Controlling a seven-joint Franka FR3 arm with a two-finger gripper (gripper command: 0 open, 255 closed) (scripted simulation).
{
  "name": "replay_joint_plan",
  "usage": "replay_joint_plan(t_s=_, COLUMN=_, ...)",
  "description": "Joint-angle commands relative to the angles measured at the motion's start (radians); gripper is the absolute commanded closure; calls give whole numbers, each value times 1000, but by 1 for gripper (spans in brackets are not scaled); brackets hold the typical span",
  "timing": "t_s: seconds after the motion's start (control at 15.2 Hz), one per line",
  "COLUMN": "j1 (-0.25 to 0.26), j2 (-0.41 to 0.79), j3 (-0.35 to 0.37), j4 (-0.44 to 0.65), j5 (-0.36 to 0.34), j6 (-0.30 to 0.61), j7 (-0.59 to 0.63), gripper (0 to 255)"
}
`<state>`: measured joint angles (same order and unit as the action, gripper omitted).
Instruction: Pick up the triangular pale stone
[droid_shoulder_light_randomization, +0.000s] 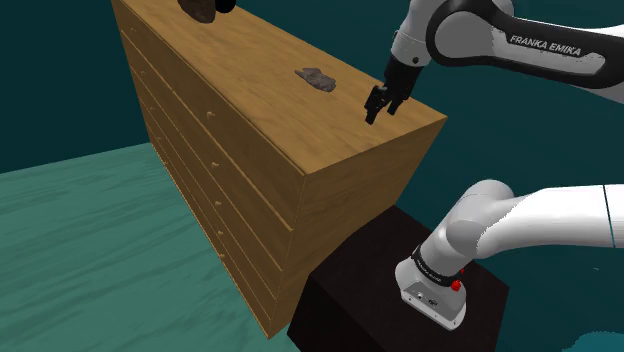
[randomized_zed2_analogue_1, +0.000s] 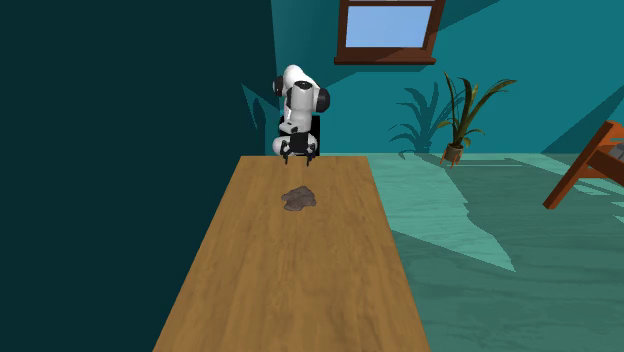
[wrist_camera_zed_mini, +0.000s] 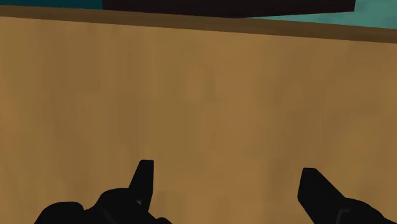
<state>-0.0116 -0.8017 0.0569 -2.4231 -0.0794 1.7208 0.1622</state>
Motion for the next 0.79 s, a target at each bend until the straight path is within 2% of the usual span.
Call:
replay_joint_plan(t_s=0.0, j1=0, j2=0, j3=0, j4=0, j5=0, j6=0, j7=0, gripper=0)
replay_joint_plan(t_s=0.33, j1=-36, j2=219, j3=25, j4=174, j5=28, j6=36, j7=111, gripper=0)
replay_joint_plan(t_s=0.73, j1=-75, j2=470, j3=40, j4=420, j5=46, j6=33, j7=236, gripper=0)
